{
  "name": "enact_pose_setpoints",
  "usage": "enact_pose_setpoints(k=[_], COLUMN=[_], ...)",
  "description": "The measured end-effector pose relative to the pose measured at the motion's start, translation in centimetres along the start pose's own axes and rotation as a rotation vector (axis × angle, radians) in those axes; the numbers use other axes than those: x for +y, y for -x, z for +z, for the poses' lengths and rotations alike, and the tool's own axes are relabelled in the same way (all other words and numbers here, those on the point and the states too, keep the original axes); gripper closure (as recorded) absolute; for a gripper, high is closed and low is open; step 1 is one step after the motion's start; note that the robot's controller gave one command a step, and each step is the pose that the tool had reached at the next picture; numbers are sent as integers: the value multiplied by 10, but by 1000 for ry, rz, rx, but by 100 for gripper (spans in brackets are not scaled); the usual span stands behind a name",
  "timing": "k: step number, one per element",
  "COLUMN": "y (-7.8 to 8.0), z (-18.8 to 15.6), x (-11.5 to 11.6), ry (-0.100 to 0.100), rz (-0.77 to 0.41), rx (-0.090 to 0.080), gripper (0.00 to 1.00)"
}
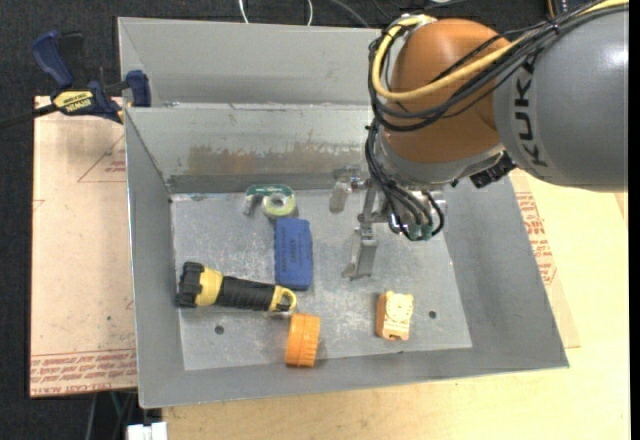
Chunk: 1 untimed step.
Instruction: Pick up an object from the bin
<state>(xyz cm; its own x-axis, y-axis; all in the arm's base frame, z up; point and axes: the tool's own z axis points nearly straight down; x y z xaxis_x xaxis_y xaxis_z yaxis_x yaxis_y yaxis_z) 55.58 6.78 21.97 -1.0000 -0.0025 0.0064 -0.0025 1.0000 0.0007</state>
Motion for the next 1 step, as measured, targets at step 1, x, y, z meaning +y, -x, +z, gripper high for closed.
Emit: enact_pose_setpoints(k=[1], y=[2], z=[-4], x=[-1], ry=[0], rz=[3], rx=[-7], gripper=[0])
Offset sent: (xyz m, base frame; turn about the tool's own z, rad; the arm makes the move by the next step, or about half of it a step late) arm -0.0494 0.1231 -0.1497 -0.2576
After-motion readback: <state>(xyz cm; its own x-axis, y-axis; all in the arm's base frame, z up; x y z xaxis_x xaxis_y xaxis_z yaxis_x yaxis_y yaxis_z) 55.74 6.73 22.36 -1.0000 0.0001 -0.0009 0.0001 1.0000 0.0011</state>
